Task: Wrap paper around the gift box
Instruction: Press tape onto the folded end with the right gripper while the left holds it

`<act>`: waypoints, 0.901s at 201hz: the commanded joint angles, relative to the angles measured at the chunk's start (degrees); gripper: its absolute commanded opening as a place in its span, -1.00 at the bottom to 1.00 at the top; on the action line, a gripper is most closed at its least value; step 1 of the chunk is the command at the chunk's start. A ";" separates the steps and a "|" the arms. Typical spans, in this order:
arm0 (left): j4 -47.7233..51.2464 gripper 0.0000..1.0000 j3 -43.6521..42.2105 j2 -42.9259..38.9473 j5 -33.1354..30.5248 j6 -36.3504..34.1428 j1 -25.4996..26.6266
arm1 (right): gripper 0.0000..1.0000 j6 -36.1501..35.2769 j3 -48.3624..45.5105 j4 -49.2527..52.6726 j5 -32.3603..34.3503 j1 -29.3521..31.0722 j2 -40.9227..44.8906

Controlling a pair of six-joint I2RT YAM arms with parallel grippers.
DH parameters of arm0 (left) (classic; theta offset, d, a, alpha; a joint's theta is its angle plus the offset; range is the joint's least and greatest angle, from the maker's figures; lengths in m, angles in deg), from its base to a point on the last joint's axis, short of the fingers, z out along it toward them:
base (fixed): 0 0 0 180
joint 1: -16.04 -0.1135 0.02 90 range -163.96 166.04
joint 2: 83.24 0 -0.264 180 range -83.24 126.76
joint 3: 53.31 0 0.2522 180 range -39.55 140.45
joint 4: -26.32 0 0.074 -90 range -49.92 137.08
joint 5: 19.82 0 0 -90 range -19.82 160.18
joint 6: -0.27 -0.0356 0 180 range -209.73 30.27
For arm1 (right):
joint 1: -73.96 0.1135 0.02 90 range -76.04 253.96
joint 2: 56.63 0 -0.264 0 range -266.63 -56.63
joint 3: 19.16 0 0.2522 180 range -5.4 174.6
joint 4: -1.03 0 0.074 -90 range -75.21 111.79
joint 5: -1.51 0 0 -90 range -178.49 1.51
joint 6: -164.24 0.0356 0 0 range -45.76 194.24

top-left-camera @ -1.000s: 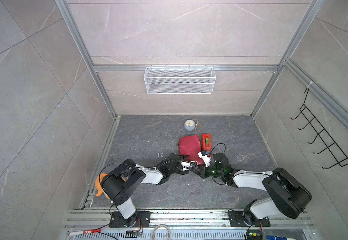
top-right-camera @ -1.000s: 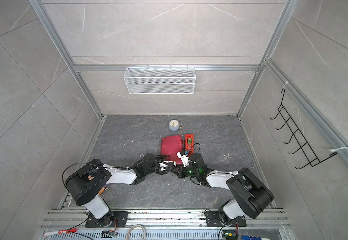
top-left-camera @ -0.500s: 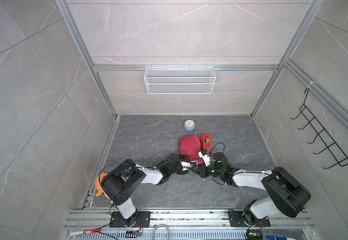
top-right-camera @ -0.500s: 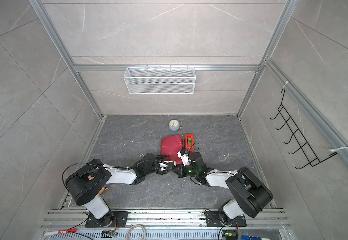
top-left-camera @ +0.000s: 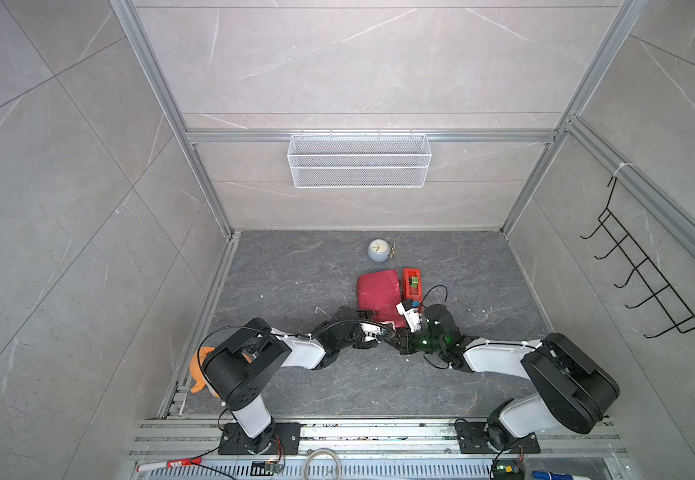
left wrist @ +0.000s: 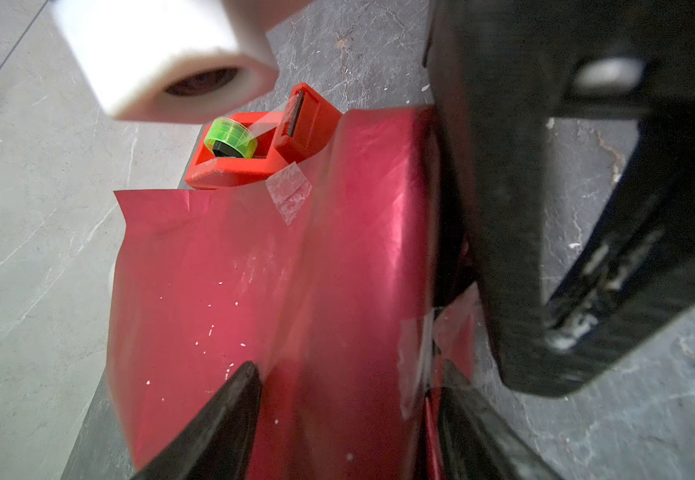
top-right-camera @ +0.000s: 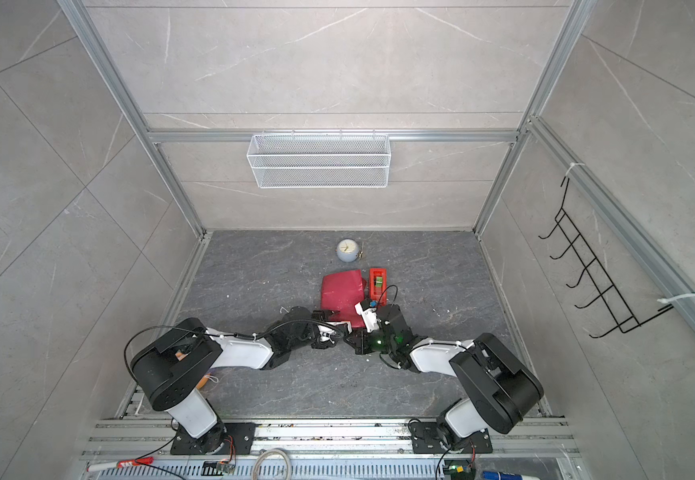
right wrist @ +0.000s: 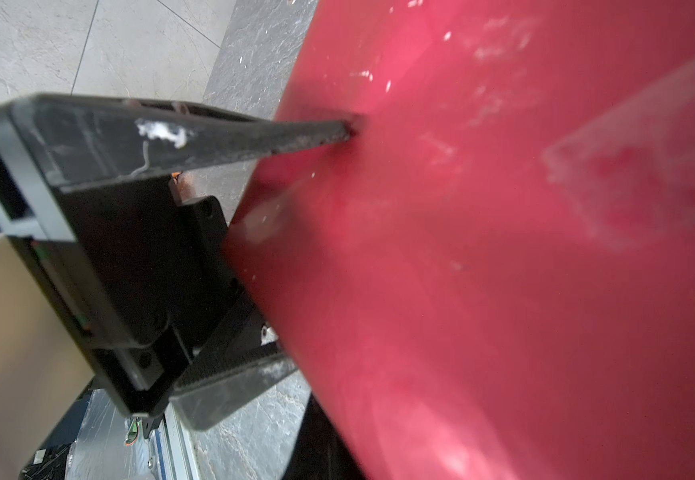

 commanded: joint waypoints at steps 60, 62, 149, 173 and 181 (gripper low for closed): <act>5.16 0.35 -0.08 1.59 -1.24 2.64 -1.27 | -0.89 1.34 1.33 1.86 2.34 0.21 -1.42; 5.10 0.35 -0.07 1.63 -1.24 2.67 -1.29 | -0.89 1.39 1.27 1.82 2.42 0.21 -1.42; 4.97 0.35 -0.07 1.75 -1.23 2.66 -1.27 | -0.74 1.60 1.43 4.73 4.69 0.25 -0.36; 4.97 0.35 -0.06 1.77 -1.24 2.69 -1.28 | -0.65 1.92 1.37 4.83 4.94 0.21 -0.36; 4.97 0.35 0.01 1.80 -1.24 2.74 -1.26 | -0.62 2.05 1.39 4.88 5.06 0.21 -0.36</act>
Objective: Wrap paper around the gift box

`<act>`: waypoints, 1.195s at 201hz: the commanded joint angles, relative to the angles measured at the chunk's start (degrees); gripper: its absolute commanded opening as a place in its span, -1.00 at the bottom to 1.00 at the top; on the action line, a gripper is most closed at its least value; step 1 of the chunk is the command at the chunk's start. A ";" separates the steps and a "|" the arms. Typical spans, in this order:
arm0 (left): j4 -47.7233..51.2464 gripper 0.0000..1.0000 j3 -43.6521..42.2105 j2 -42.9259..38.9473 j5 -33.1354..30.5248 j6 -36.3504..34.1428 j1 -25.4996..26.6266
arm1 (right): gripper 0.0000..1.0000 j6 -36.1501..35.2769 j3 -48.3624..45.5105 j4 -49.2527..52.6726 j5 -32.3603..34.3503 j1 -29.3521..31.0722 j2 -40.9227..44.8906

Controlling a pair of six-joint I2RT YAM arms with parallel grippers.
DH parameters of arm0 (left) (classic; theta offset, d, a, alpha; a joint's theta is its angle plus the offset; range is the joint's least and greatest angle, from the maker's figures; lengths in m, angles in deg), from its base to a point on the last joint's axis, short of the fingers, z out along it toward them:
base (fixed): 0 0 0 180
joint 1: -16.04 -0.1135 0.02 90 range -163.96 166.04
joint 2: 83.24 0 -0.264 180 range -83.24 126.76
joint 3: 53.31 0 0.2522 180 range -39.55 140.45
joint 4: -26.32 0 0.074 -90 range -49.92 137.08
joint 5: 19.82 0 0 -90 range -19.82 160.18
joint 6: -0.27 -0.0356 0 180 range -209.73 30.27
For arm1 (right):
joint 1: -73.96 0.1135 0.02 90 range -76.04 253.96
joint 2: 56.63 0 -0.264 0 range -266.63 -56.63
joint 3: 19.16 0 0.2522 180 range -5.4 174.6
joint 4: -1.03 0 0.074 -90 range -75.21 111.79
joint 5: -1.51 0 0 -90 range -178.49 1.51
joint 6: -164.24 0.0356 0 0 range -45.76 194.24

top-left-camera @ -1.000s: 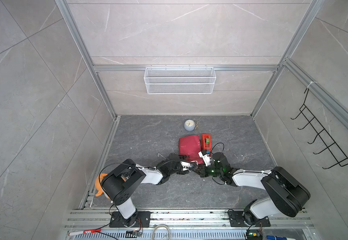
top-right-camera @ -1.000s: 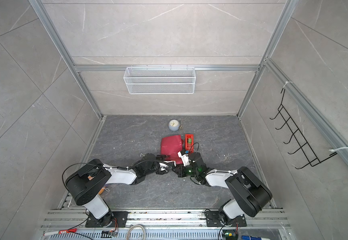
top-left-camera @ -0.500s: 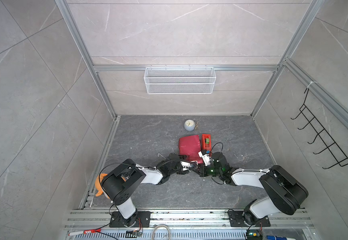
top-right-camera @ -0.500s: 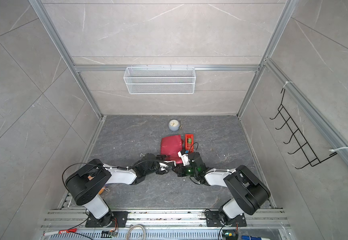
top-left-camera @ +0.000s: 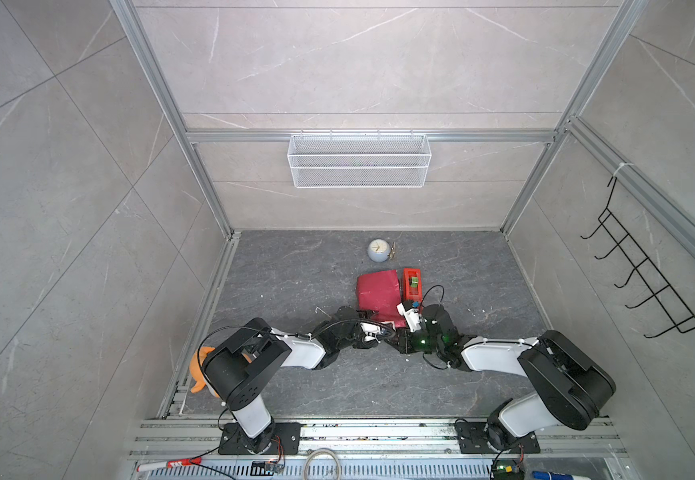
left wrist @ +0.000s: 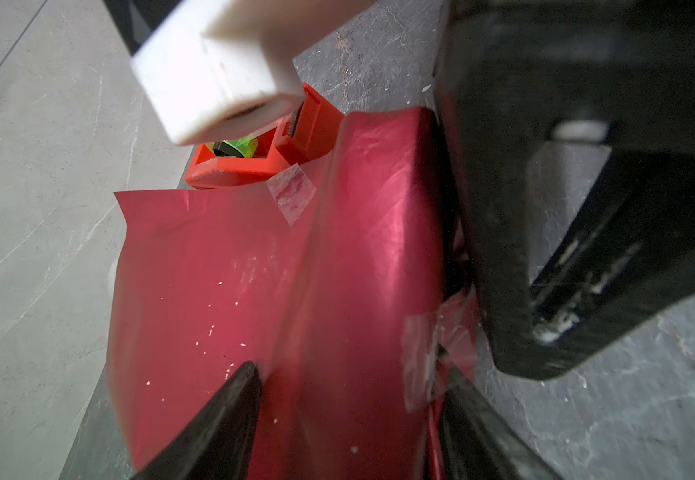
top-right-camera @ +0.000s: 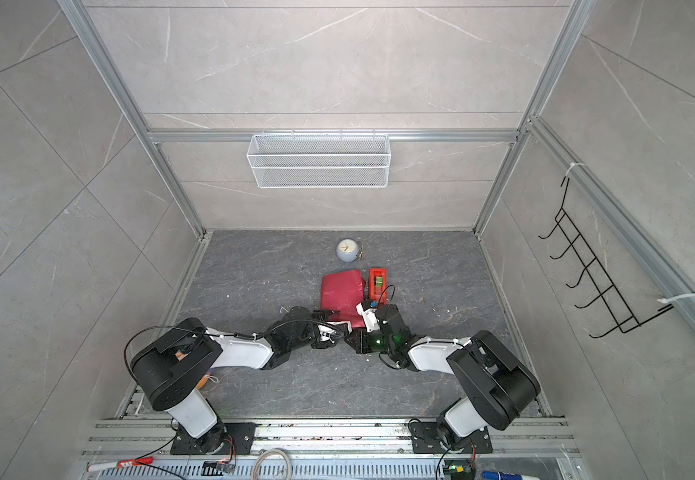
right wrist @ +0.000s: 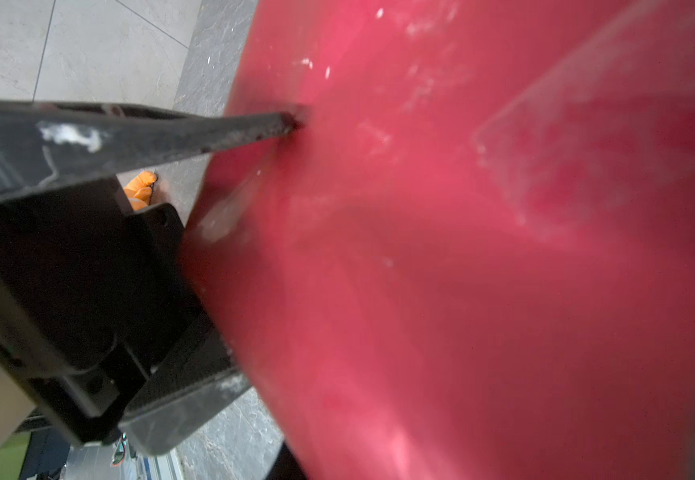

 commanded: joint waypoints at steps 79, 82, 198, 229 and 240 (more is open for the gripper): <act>4.86 0.35 -0.10 1.69 -1.11 2.48 -1.28 | -0.45 2.12 1.83 5.16 3.99 0.22 1.36; 4.86 0.35 -0.11 1.71 -1.09 2.49 -1.31 | -0.45 2.25 1.77 5.38 4.12 0.20 1.44; 5.02 0.35 -0.13 1.39 -1.15 2.49 -1.31 | -0.30 2.32 -0.74 15.86 11.09 0.54 12.00; 5.30 0.35 -0.16 1.07 -1.22 2.40 -1.28 | -0.31 2.97 -1.87 12.38 10.63 3.04 14.98; 5.45 0.35 -0.11 1.05 -1.32 2.34 -1.28 | -0.35 3.70 -1.69 10.12 11.14 4.45 14.12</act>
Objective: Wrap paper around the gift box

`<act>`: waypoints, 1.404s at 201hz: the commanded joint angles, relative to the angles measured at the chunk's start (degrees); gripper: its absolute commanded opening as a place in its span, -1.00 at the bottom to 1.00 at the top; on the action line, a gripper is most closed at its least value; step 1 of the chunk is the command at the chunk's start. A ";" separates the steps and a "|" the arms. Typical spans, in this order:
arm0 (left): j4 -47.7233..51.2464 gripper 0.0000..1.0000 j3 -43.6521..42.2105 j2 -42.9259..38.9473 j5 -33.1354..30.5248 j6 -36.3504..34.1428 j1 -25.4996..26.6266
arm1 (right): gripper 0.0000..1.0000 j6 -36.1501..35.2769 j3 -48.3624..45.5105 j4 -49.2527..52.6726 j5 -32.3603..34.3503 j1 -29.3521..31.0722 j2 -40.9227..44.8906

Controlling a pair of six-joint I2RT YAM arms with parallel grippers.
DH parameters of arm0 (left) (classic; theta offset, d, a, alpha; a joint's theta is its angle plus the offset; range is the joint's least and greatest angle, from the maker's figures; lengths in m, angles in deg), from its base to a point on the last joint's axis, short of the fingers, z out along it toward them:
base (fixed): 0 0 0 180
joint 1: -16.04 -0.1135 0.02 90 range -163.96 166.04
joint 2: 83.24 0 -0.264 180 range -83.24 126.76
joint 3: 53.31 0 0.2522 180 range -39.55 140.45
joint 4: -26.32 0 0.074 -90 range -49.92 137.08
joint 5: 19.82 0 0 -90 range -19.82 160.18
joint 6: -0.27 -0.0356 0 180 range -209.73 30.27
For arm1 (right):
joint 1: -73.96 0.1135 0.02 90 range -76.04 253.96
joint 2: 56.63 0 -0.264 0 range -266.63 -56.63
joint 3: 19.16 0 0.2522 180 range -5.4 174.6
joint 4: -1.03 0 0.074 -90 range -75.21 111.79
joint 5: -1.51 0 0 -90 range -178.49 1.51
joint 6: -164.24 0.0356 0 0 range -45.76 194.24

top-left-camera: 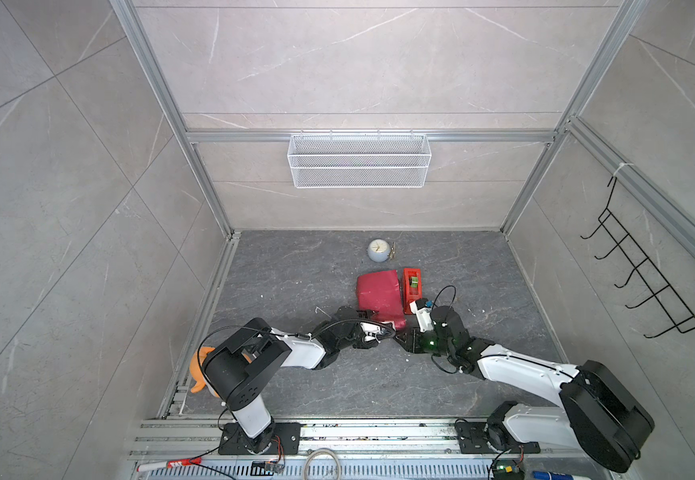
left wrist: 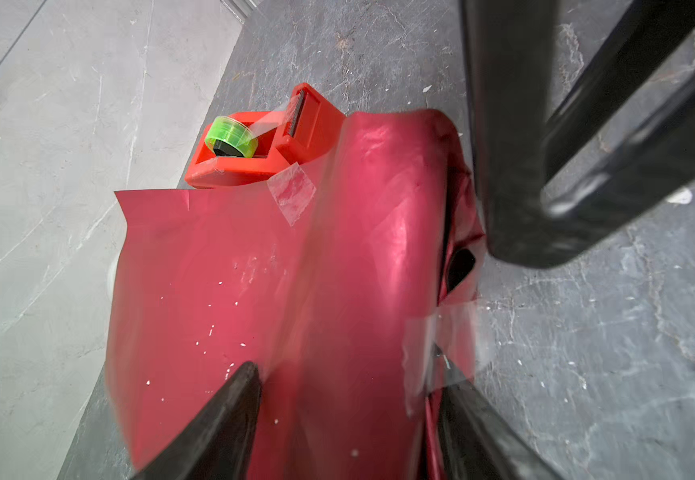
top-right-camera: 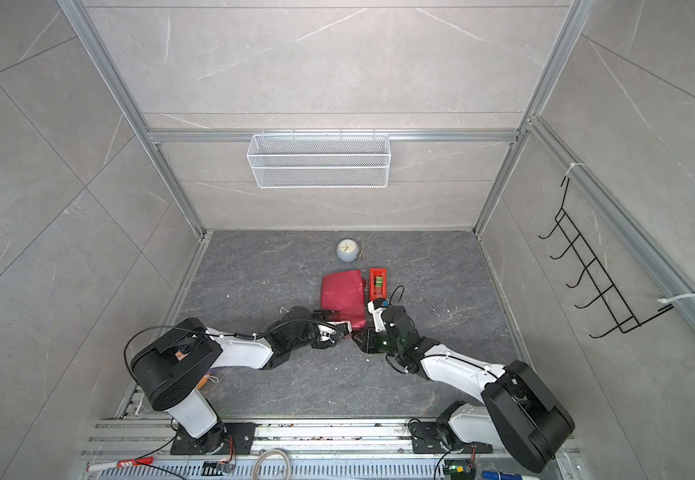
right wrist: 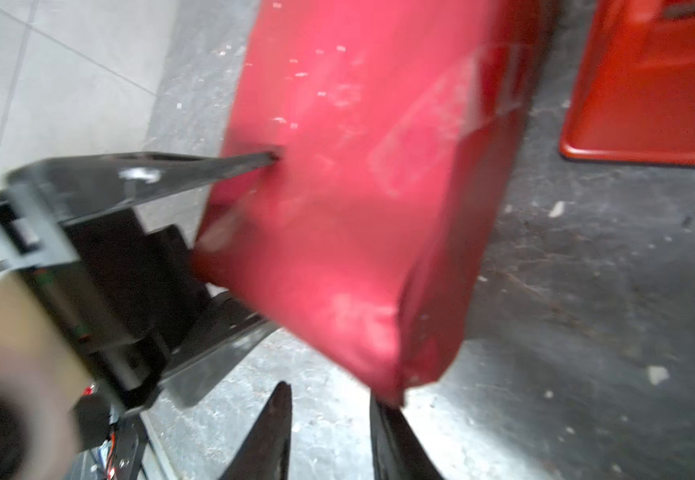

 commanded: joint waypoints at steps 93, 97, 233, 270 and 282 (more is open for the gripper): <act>5.71 0.35 -0.22 0.69 -1.26 2.24 -1.30 | -0.73 2.05 2.70 -10.03 8.31 6.97 -9.62; 5.69 0.35 -0.20 0.70 -1.21 2.29 -1.24 | -0.74 2.16 2.72 -9.96 8.79 6.97 -9.73; 5.98 0.54 -0.62 -0.17 -1.04 1.94 -1.31 | -0.85 3.14 3.30 -12.12 14.44 6.97 -11.22; 6.15 0.59 -0.80 -0.73 -1.08 1.94 -1.25 | -0.87 3.78 3.05 -11.88 16.25 6.97 -11.06; 6.15 0.59 -0.87 -0.96 -1.08 1.94 -1.30 | -0.87 3.81 3.07 -11.68 16.40 6.97 -11.21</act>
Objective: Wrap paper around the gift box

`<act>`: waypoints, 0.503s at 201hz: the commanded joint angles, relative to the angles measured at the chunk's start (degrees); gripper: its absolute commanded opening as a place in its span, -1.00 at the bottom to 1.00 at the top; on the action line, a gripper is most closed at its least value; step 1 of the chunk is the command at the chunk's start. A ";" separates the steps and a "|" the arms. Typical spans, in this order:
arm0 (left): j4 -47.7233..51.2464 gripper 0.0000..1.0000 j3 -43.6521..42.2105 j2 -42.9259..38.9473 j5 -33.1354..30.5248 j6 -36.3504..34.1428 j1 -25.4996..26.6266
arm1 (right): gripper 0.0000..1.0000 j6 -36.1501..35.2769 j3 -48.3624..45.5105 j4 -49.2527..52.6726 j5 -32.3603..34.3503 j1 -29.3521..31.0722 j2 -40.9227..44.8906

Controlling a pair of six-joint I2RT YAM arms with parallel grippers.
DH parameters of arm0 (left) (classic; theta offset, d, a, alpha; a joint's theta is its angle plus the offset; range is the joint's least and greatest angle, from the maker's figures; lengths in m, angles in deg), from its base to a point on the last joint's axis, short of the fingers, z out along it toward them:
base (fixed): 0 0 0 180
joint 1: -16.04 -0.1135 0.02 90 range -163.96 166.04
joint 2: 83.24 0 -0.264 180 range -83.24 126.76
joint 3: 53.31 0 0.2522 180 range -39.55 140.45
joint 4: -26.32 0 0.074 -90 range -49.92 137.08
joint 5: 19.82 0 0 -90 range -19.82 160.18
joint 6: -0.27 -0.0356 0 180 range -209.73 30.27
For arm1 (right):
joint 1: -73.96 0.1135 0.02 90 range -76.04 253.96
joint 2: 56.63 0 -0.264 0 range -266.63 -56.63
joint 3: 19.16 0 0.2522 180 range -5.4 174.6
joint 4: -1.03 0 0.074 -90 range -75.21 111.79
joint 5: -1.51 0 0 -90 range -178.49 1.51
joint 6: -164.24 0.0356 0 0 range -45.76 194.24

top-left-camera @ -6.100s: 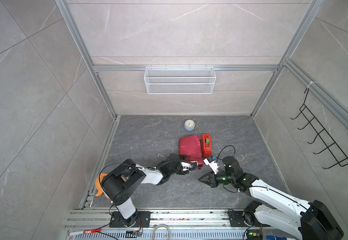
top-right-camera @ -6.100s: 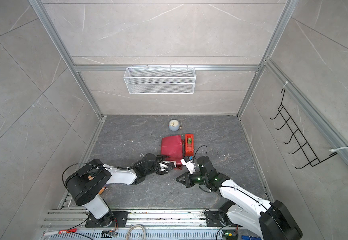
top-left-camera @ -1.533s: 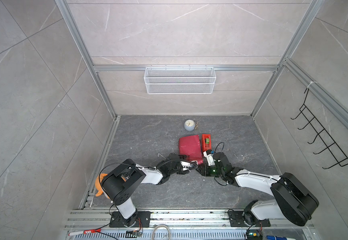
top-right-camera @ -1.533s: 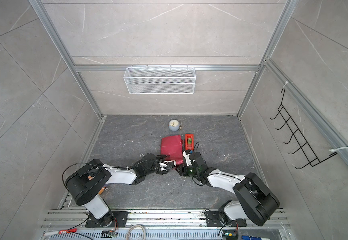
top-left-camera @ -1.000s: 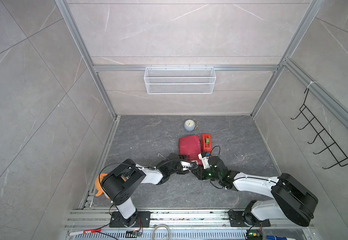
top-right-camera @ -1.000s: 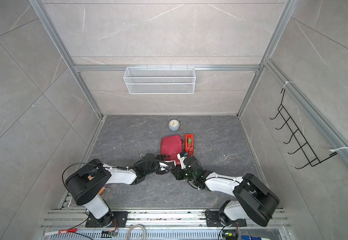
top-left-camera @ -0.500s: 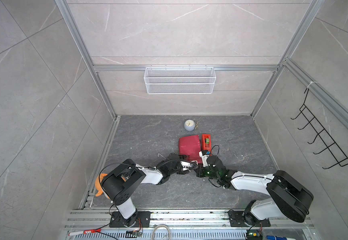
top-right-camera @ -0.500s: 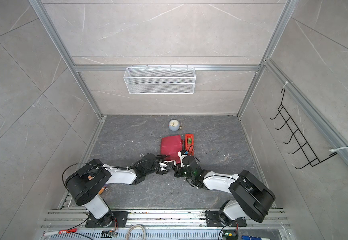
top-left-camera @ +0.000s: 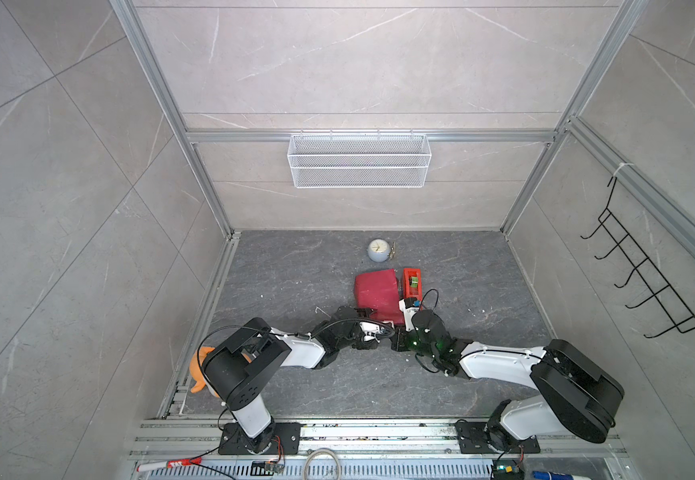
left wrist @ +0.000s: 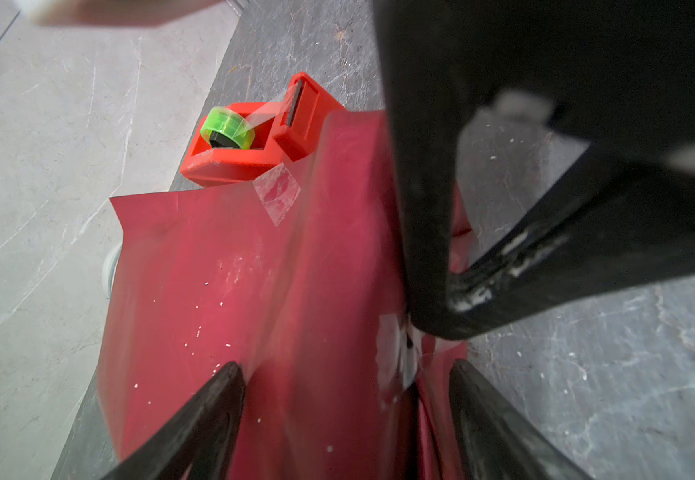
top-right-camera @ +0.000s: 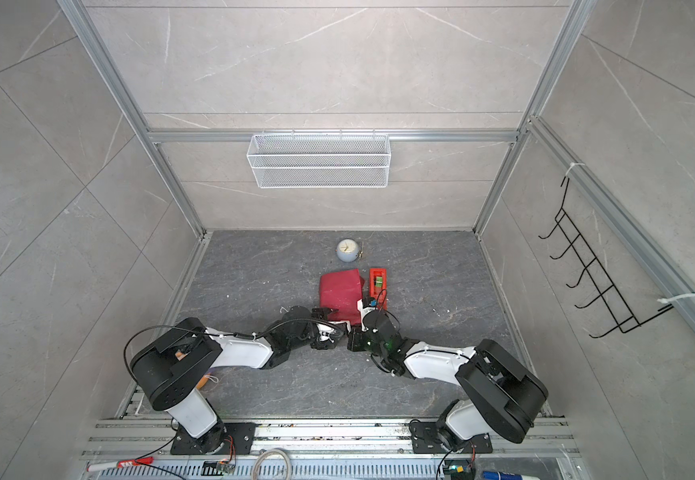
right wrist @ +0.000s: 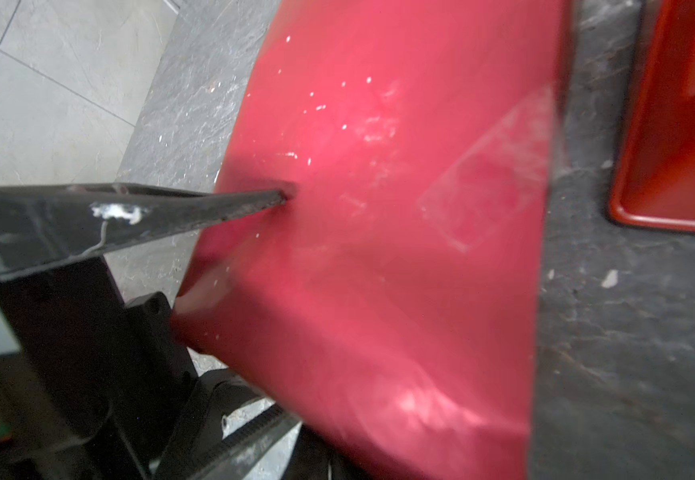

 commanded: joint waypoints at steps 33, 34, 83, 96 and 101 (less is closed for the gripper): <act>5.26 0.62 -0.96 -1.33 -0.82 1.96 -0.84 | -0.85 0.50 0.31 -1.31 0.56 0.18 -0.74; 5.26 0.62 -0.99 -1.33 -0.84 1.99 -0.80 | -0.85 0.46 0.28 -1.35 0.42 0.18 -0.69; 4.48 0.67 -1.33 -2.61 -0.18 2.95 -0.82 | -0.84 -1.52 -3.72 -2.95 -3.66 0.37 2.77; 4.38 0.69 -1.43 -3.30 -0.04 3.31 -0.80 | -0.84 -1.60 -4.47 -3.27 -3.43 0.59 3.28; 4.38 0.70 -1.42 -3.45 -0.06 3.55 -0.79 | -0.83 -1.63 -4.61 -3.34 -3.24 0.72 3.30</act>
